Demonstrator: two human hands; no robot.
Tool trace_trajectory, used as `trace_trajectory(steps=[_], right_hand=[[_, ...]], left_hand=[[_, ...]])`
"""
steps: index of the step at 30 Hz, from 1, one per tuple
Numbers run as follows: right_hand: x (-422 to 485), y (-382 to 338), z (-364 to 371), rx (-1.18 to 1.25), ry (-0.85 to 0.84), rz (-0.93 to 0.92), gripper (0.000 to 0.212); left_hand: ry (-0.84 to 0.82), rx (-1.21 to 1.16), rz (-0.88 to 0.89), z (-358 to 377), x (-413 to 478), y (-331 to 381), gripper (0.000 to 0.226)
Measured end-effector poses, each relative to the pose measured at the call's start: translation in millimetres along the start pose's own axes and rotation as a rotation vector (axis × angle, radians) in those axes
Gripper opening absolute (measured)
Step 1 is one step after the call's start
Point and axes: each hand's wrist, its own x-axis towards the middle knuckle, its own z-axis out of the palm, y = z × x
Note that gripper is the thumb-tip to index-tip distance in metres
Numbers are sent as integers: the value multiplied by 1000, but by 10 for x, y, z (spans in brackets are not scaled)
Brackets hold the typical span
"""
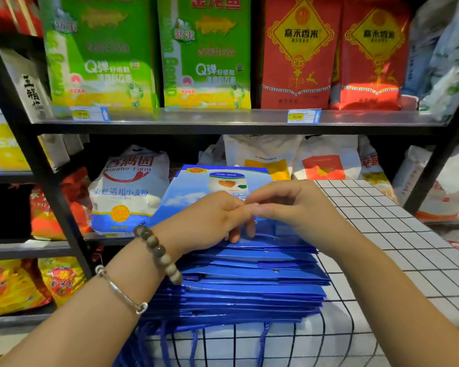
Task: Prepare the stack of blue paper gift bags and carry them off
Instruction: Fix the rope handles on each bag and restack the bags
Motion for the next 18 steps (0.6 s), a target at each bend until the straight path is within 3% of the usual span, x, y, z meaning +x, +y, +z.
trace_trajectory(steps=[4,7,10,12,14,18], right_hand=[[-11,52,3,5,-9,12,22],[-23,78,15,30,76,10,22],[-67,95,-75,29,126,59,27],[-113,105,-163,-70,54,95,27],[-159,132,-229,-173,-14,121,25],[-217,171,-256,-191,-81,147,22]], left_hand=[[-46,-78,-14,-31,-39,19,47],[-15,-74,-44,-7,-38,40,50],[80,100,24,22,-43,-13,43],[42,271,30,15,-91,-23,29],[17,373,22,-11,-117,-23,33],[38,404,31,-47,-167,7,31]])
